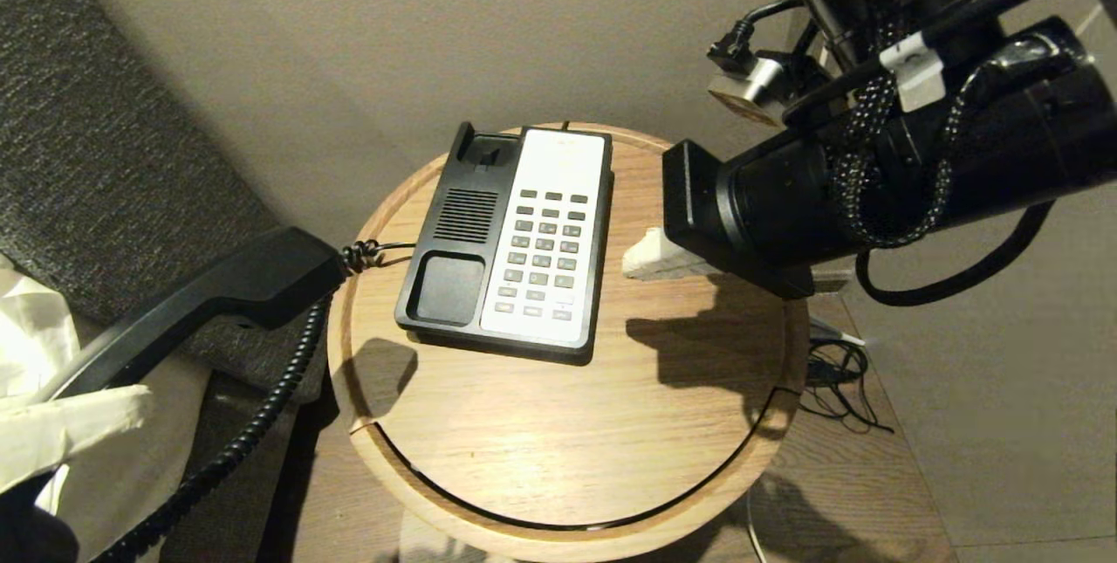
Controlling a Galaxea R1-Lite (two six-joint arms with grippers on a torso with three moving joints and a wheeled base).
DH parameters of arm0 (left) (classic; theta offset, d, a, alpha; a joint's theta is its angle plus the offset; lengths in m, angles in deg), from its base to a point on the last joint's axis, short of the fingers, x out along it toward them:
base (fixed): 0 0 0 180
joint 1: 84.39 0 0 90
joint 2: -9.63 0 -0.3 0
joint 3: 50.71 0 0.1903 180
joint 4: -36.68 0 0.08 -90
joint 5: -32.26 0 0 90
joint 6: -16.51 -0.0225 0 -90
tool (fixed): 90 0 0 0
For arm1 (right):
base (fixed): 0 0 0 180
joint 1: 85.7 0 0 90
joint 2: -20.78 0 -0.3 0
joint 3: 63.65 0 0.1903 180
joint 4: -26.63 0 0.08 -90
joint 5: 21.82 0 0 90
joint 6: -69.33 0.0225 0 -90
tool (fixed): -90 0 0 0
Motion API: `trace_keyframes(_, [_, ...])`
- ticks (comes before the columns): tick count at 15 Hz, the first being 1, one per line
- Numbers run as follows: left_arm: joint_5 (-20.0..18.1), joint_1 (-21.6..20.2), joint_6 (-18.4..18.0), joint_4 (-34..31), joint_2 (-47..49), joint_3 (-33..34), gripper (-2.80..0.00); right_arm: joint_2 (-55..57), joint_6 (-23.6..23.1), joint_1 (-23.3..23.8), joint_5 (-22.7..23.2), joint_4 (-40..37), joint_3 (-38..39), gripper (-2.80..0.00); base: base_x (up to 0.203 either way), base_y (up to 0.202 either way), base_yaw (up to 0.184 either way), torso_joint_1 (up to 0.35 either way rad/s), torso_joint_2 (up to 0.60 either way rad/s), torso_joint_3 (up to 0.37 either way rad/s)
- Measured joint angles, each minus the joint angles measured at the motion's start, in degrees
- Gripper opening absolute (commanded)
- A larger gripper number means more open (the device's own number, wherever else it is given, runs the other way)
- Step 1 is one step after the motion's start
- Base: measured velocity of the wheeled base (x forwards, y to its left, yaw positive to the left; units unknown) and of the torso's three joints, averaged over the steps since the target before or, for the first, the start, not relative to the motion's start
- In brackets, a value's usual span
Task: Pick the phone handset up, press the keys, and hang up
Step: Dial the number
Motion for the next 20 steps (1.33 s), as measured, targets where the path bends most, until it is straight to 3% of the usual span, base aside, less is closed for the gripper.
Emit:
trace_keyframes(4, [0.1,0.0,0.1,0.0,0.0,0.1,-2.80,2.2,0.7,-1.0,6.9,-0.4,-2.0,-2.80,0.000,0.000,0.000,0.000,0.00,0.000])
trace_keyframes(6, [0.1,0.0,0.1,0.1,0.0,0.3,-2.80,3.7,2.2,-1.4,8.3,-0.2,-4.5,-2.80,0.000,0.000,0.000,0.000,0.00,0.000])
trace_keyframes(20, [0.2,0.0,1.1,0.9,0.2,1.6,-2.80,10.4,2.5,-1.0,5.5,0.1,-6.4,-2.80,0.000,0.000,0.000,0.000,0.00,0.000])
